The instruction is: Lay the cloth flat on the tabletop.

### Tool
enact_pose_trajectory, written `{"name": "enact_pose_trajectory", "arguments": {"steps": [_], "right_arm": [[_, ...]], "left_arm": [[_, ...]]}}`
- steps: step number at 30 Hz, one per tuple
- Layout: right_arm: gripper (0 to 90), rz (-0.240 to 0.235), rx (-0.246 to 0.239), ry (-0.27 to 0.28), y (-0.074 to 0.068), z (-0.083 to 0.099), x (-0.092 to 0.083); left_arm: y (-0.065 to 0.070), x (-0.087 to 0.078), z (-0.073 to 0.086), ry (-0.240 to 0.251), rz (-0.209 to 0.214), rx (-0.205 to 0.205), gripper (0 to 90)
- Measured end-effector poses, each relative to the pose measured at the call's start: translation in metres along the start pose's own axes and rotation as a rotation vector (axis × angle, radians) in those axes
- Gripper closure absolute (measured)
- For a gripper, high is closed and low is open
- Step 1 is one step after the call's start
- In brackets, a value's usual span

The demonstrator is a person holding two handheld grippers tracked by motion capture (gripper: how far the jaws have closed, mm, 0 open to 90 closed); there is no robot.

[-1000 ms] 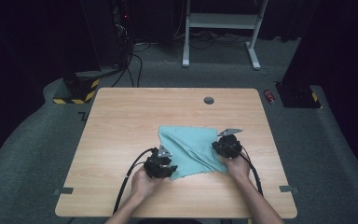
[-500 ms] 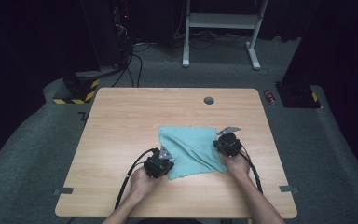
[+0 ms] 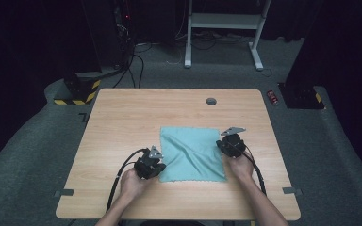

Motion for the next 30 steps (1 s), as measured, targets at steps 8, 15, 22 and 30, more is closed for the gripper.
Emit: {"name": "enact_pose_trajectory", "arguments": {"steps": [8, 15, 22, 30], "right_arm": [[77.0, -0.03, -0.018, -0.021, -0.01, 0.01, -0.002], [79.3, -0.02, -0.019, -0.019, -0.008, 0.013, -0.001], [89.3, -0.004, -0.056, -0.016, -0.008, 0.012, 0.0], [89.9, -0.003, -0.045, -0.011, -0.005, 0.011, 0.001]], "left_arm": [[0.007, -0.005, 0.006, 0.04, 0.016, -0.03, 77.8], [0.011, 0.003, 0.005, 0.046, -0.018, -0.017, 71.3], [0.012, 0.002, 0.005, 0.031, -0.023, 0.008, 88.6], [0.007, -0.009, 0.013, 0.04, 0.004, -0.034, 89.5]]}}
Point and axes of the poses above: each handheld gripper's, and its own axes: x roughly forward along the jaws, z roughly out of its underside, y roughly to its right, the point moved 10 cm from there along x, roughly forward along the jaws, and after that the axes turned 8 degrees about x, right-handed, at the moved point
